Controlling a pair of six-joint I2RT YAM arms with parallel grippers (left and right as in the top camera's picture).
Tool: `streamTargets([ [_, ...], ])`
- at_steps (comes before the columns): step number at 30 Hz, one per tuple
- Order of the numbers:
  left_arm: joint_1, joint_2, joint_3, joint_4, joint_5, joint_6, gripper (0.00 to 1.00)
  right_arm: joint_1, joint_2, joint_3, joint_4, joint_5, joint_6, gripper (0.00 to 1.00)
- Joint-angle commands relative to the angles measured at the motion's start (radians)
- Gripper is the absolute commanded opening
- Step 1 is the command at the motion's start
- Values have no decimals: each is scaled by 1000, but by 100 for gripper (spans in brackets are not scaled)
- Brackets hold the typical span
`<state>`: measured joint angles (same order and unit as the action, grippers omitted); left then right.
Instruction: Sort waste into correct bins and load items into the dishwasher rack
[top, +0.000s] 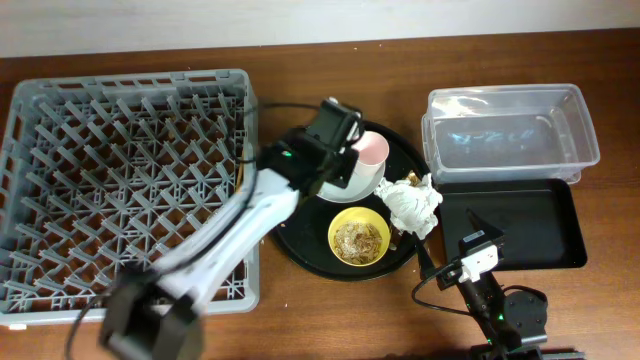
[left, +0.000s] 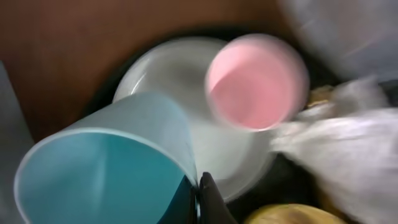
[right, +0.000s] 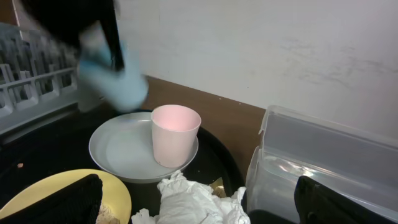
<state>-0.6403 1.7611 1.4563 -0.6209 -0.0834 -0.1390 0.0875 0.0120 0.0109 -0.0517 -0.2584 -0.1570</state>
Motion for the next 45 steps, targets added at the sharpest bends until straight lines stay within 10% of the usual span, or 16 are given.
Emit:
streamTargets([
  [1, 2, -227, 121, -73, 177, -60, 0, -4, -6, -5, -4, 5, 9, 99],
  [16, 203, -538, 239, -430, 911, -111, 0, -3, -4, -5, 34, 18, -140, 99],
  [25, 315, -507, 239, -427, 1121, -110, 0, -3, 4, 51, 144, -244, 391, 99],
  [33, 325, -486, 239, -372, 1213, -110, 0, -3, 318, 490, -163, -305, 428, 98],
  [45, 326, -459, 239, -359, 1213, -110, 0, -5, 1130, 1312, -726, -912, 352, 98],
])
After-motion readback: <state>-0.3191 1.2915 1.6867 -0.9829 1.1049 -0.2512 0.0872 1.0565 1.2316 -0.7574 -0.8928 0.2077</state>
